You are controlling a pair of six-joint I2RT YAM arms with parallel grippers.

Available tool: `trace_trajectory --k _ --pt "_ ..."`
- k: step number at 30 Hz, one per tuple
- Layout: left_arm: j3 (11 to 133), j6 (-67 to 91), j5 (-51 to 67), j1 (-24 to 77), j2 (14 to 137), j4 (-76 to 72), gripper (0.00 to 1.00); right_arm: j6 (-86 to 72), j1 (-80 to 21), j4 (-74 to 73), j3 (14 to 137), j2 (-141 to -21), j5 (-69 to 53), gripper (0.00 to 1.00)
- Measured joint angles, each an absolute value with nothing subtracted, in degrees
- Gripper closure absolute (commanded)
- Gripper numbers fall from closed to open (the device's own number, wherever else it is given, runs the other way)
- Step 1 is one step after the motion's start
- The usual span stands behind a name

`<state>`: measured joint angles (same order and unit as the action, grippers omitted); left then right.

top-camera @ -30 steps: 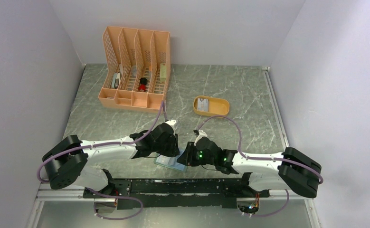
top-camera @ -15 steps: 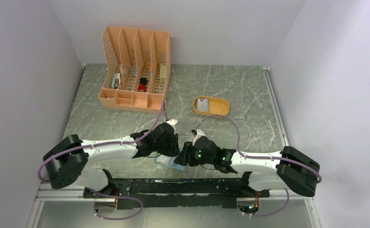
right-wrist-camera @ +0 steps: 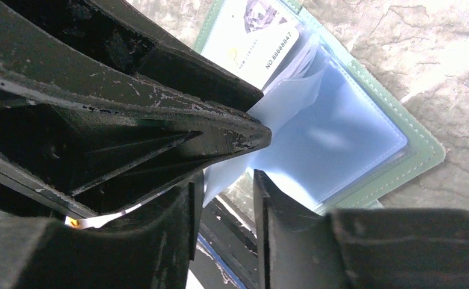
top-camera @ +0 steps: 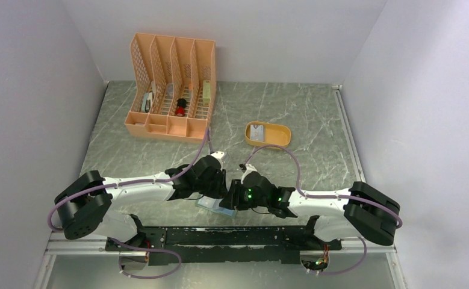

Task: Put the credit cards into the card holder
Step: Turn over the card slot in the card holder.

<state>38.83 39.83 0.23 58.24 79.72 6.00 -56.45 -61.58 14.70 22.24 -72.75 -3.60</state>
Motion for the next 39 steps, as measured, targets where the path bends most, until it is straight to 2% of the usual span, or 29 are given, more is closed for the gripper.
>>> trace_trajectory --k 7,19,24,32,39 --pt "38.83 39.83 0.23 58.24 79.72 6.13 0.74 -56.90 -61.60 14.55 22.39 -72.79 -2.98 0.83" --pt "38.83 39.83 0.21 58.24 79.72 6.37 0.74 -57.32 -61.60 13.39 22.13 -72.79 -2.11 0.99" --pt "38.83 39.83 0.21 58.24 79.72 6.46 0.74 -57.63 -61.60 13.39 21.85 -72.79 -2.09 1.00" --pt "39.11 39.59 -0.21 58.24 79.66 7.86 0.52 -57.84 -61.58 12.56 21.69 -71.77 -1.63 1.00" --pt "40.69 39.33 -1.83 58.24 76.99 10.13 0.46 -57.78 -61.58 12.36 20.84 -68.75 -1.50 1.00"
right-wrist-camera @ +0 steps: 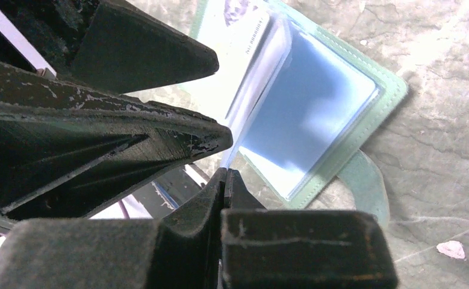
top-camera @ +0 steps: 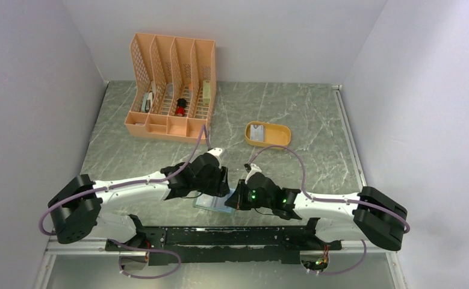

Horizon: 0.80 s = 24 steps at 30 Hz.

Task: Put the credit cards into the card holder
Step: Turn over the card slot in the card holder.

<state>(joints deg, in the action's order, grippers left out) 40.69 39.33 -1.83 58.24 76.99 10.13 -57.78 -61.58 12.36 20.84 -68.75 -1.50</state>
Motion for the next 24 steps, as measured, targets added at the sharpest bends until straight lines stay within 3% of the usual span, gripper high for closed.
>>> trace_trajectory --k 16,24 --pt "37.63 40.86 -5.34 58.17 71.53 11.86 0.45 -55.22 -61.58 17.52 19.44 -65.98 -3.38 1.00" --pt "37.32 40.95 -5.32 58.17 72.82 11.66 0.53 -54.59 -61.56 17.69 19.49 -66.22 -3.66 1.00"
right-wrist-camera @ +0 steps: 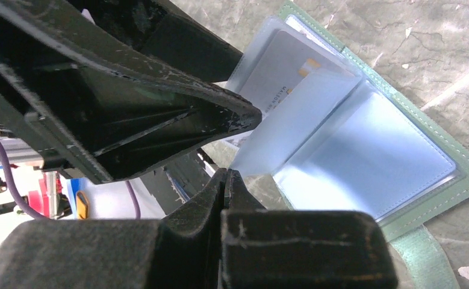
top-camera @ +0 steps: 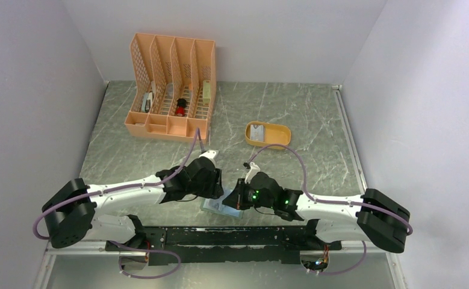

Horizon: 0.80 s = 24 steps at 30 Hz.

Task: Put the credit cards into the card holder
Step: Turn over the card slot in the card holder.

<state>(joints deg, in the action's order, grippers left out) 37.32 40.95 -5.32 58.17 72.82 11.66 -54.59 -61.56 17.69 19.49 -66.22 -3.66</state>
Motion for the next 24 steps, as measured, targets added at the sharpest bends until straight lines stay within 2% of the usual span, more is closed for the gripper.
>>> trace_trajectory --k 15,19,24 --pt "37.30 40.88 -5.26 58.15 75.13 11.40 0.83 -56.95 -61.56 8.10 14.85 -58.33 1.72 1.00" --pt "37.30 40.93 -5.32 58.06 75.44 11.42 0.94 -58.35 -61.56 4.40 12.80 -55.64 3.29 1.00" --pt "36.80 41.67 -5.39 58.04 75.53 10.48 0.95 -59.51 -61.56 1.87 12.49 -53.84 4.36 1.00"
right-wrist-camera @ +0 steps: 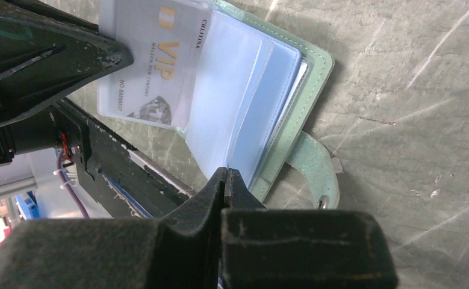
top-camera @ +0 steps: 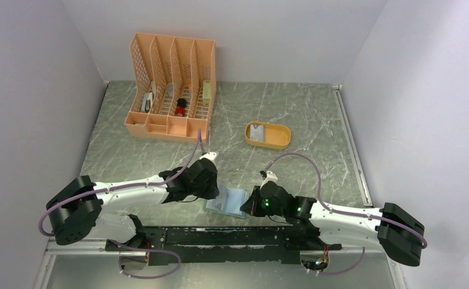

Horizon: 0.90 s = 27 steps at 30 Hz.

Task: Put the credit cards into the card holder
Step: Turn over the card slot in the card holder.

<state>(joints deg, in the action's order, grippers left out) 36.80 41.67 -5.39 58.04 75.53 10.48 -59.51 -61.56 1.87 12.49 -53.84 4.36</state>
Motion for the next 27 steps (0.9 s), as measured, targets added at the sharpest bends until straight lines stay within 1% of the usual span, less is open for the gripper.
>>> trace_trajectory --k 9,11,12,13,15,18,19,20,23,27 --pt "31.88 46.65 -6.96 57.91 72.69 8.12 0.94 -59.86 -61.56 1.69 12.49 -53.76 4.73 1.00" --pt "31.38 47.70 -7.44 57.91 72.07 8.21 0.88 -59.88 -61.56 1.83 12.49 -54.54 4.78 1.00" --pt "31.33 48.07 -7.73 57.91 71.77 8.45 0.81 -59.88 -61.56 1.91 12.49 -54.98 4.78 1.00" --pt "31.33 48.40 -8.12 57.91 71.42 8.78 0.71 -59.88 -61.56 1.96 12.49 -55.33 4.80 1.00" --pt "31.33 48.51 -9.56 57.95 70.50 10.46 0.57 -59.77 -61.56 2.02 12.53 -56.16 4.97 1.00" --pt "31.46 48.01 -11.75 57.89 69.06 13.58 0.43 -59.33 -61.56 1.72 12.69 -57.10 5.32 1.00" --pt "31.62 47.86 -12.45 57.89 68.42 14.55 0.40 -59.13 -61.56 1.58 12.86 -57.36 5.41 1.00" --pt "32.14 47.77 -13.19 57.89 67.61 16.23 0.38 -58.92 -61.56 1.50 13.13 -57.54 5.45 1.00" --pt "34.04 47.27 -14.33 57.89 64.64 18.72 0.37 -58.30 -61.56 1.34 13.87 -57.87 5.58 1.00" --pt "34.94 45.67 -10.74 57.93 61.67 15.16 0.37 -57.56 -61.56 1.37 14.52 -58.22 5.63 1.00"
